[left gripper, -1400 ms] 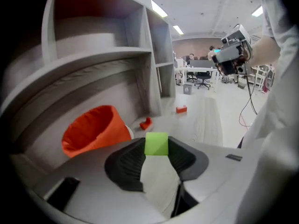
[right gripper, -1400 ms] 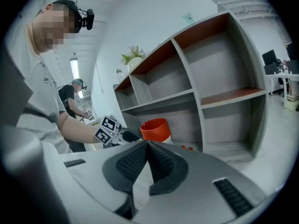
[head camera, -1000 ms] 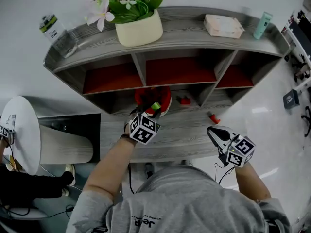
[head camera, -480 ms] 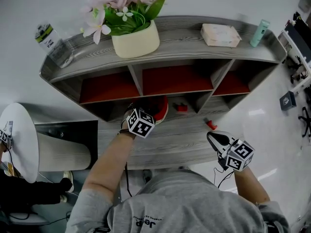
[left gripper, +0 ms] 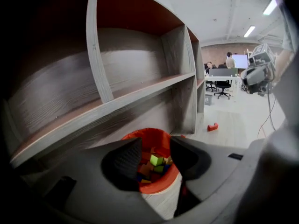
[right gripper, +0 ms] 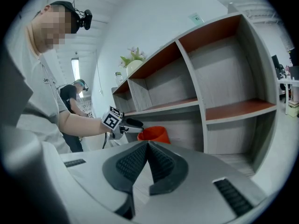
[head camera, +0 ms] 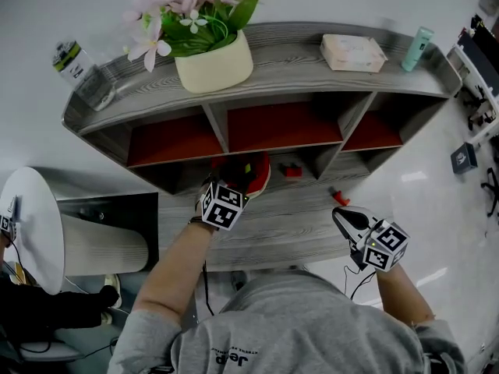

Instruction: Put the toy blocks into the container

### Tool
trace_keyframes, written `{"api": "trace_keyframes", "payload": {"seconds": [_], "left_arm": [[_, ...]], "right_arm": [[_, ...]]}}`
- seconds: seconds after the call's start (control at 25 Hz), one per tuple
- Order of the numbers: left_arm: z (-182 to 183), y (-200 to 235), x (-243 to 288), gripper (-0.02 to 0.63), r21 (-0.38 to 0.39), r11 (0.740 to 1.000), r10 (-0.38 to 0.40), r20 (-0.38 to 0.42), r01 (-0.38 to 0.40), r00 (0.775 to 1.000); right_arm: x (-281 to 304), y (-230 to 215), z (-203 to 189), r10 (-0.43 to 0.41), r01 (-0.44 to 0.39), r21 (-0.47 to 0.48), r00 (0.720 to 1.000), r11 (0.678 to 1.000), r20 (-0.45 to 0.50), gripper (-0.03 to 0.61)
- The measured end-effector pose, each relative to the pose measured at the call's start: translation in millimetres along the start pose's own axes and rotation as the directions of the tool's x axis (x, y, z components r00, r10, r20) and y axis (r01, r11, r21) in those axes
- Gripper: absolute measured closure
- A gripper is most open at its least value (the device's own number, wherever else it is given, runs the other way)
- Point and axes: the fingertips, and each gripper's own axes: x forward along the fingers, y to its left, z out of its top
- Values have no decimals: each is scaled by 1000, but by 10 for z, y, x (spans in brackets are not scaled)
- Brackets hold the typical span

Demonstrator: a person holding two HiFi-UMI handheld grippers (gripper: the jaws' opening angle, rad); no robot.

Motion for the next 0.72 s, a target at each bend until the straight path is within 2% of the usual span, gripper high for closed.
{"api": "trace_keyframes", "payload": {"seconds": [0.12,0.24,0.32,0.4,0.72], "left_arm": [[37,-158,-117,455,-84,995,-50,62,55,997],[66,-369,-176,519,-110,989,-89,113,101,990],[101,-555,-143,560,-89,987,-121,131,133,984],[131,-779,-50,599,-55,984,-163,117,170,980],[422,-1814,711,600,40,949,-313,55,311,948]], "right_arm": [[-22,-13,3,-5,5,8,1000,1000,9,560],[-93,-50,6,-23,23,18,1000,1000,20,560],[-179,-117,-4,-46,45,31,999,999,28,560],[-298,-202,-27,-76,74,47,997,996,33,560],[-1075,-657,-349,-215,208,124,975,970,52,560]]}}
